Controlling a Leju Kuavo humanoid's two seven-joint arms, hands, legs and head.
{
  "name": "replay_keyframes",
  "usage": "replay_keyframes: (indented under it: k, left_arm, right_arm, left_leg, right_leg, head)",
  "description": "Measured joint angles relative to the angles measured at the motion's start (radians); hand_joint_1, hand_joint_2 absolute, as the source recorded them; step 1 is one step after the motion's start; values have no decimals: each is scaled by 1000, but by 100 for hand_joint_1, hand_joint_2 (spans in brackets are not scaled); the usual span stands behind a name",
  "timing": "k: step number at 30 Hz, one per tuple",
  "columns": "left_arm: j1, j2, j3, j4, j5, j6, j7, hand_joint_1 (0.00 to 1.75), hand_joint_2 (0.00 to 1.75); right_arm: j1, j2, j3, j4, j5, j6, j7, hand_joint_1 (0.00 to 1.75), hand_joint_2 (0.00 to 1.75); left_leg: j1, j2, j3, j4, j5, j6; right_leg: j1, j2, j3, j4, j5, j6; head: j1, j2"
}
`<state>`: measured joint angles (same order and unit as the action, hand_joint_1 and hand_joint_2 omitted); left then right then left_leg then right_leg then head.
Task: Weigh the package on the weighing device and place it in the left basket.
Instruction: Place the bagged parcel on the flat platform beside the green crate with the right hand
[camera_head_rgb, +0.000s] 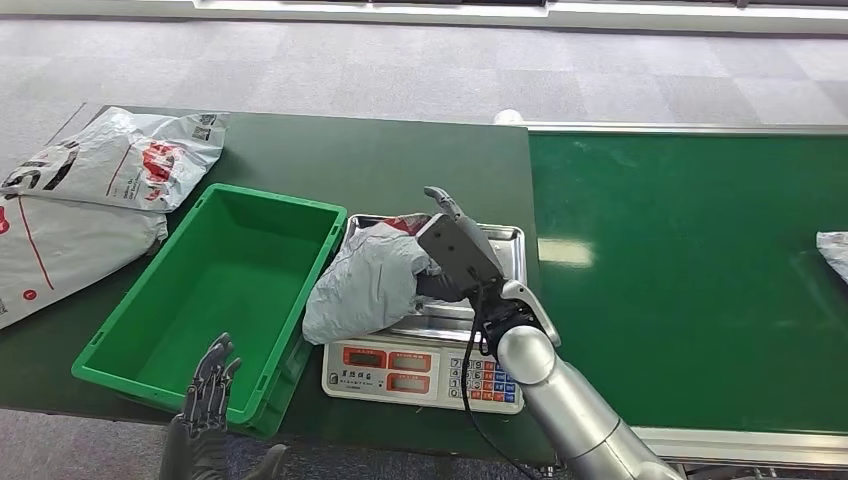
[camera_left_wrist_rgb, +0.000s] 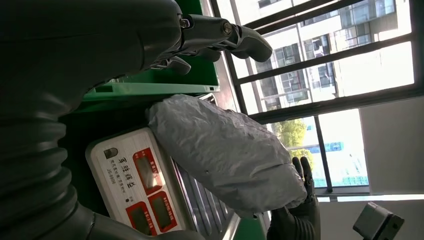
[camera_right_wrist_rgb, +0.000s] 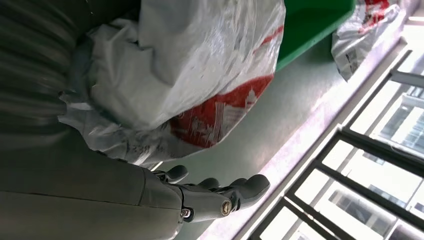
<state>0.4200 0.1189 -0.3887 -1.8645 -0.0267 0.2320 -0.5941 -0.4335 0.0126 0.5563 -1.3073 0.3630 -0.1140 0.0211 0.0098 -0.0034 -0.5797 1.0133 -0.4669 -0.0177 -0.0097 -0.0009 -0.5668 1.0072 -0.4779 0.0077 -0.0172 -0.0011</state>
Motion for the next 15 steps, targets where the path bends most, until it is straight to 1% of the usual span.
replay_keyframes:
  k: [5,8,10,12,15]
  left_arm:
    - [-1,-26,16,-3,-9,-8,5,0,175]
    - [-2,-35,17,-6,-42,-22,21,0,175]
    - [-4,-43,18,-12,-92,-45,61,0,175]
    - [-11,-56,20,-21,-142,-78,117,0,175]
    - [-31,-75,21,-29,-203,-137,188,0,175]
  right_arm:
    - [49,-21,-37,-94,8,6,-1,0,175]
    - [71,-29,-51,-127,42,-12,-10,0,175]
    - [106,-45,-76,-169,82,-26,-12,0,175]
    - [165,-71,-121,-223,108,-24,-14,0,175]
    - [282,-110,-233,-293,114,-8,-45,0,175]
  left_leg:
    - [0,1,0,0,0,0]
    - [0,0,0,0,0,0]
    - [0,-1,1,0,0,0]
    - [0,-3,1,1,0,0]
    - [0,-5,-1,1,-1,2]
  right_leg:
    - [0,1,-1,0,0,0]
    - [0,0,-1,0,0,0]
    - [0,-1,-1,0,0,0]
    - [0,-3,0,-1,-1,1]
    - [-2,-6,1,-1,-2,2]
  head:
    - [0,0]
    - [0,0]
    - [0,0]
    - [0,0]
    - [0,0]
